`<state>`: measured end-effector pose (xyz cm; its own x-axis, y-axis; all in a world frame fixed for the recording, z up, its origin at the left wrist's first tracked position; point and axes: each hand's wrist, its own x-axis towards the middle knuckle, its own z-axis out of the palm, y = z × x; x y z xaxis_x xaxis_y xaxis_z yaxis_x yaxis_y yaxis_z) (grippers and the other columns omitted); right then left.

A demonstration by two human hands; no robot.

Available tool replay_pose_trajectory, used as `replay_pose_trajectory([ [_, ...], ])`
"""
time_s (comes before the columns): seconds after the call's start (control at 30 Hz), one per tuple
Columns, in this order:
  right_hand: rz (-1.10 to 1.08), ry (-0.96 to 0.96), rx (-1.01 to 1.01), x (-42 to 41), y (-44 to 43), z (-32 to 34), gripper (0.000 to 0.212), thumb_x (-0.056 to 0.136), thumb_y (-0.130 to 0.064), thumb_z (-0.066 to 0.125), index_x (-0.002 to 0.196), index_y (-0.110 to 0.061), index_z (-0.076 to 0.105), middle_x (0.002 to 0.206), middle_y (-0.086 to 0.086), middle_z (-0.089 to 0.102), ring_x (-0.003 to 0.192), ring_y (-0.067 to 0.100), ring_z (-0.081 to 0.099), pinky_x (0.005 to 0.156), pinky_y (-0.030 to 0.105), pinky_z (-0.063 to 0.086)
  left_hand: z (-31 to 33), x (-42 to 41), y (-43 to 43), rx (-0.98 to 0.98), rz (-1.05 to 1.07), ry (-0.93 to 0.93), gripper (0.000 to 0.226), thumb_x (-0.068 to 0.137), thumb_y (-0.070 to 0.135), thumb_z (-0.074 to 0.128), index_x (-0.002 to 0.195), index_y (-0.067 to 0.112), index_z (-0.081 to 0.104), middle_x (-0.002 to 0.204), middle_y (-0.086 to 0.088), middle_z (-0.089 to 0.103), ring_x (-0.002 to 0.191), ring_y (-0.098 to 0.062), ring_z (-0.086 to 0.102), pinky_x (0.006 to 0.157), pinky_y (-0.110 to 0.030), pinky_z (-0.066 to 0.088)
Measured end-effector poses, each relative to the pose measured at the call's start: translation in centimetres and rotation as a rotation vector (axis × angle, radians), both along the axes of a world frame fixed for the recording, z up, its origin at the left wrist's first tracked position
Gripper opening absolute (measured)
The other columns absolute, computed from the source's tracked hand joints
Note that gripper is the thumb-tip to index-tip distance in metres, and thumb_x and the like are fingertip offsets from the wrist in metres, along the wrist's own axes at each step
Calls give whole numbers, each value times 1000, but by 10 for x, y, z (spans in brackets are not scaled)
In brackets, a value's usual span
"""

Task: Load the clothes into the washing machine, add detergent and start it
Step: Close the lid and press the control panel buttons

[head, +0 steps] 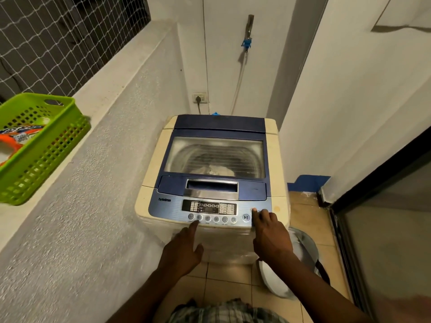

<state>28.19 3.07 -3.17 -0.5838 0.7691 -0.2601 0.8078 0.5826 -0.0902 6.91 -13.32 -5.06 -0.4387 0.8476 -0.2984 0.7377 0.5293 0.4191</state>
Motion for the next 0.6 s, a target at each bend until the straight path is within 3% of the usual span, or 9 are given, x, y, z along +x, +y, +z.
replay_pose_trajectory([
  [0.13,32,-33,10,10,-4,-3,103,84,-23,71,164,-18,6,152,7,34,135,27,39,109,35,44,4,-2,1,21,6,15,81,93,51,57,159,41,12,150,4,53,122,-16,60,100,-37,55],
  [0.33,-2,17,-17,17,-16,-8,100,86,-24,64,165,-16,1,162,9,26,151,30,24,122,38,31,5,-7,5,17,-3,35,80,91,54,58,159,40,17,150,5,53,126,-14,60,103,-36,54],
  [0.47,-18,34,-104,25,-33,-15,101,94,-25,59,163,-13,-14,174,9,-8,160,31,-10,131,41,9,5,-4,5,-13,-36,50,79,94,51,56,161,36,16,155,3,49,135,-17,54,107,-36,51],
  [0.6,-13,60,-123,30,-42,-19,101,96,-30,58,162,-11,-17,171,9,-22,159,28,-17,131,39,6,2,-2,1,-38,-71,78,76,97,49,53,161,33,16,157,1,44,139,-19,49,108,-36,47],
])
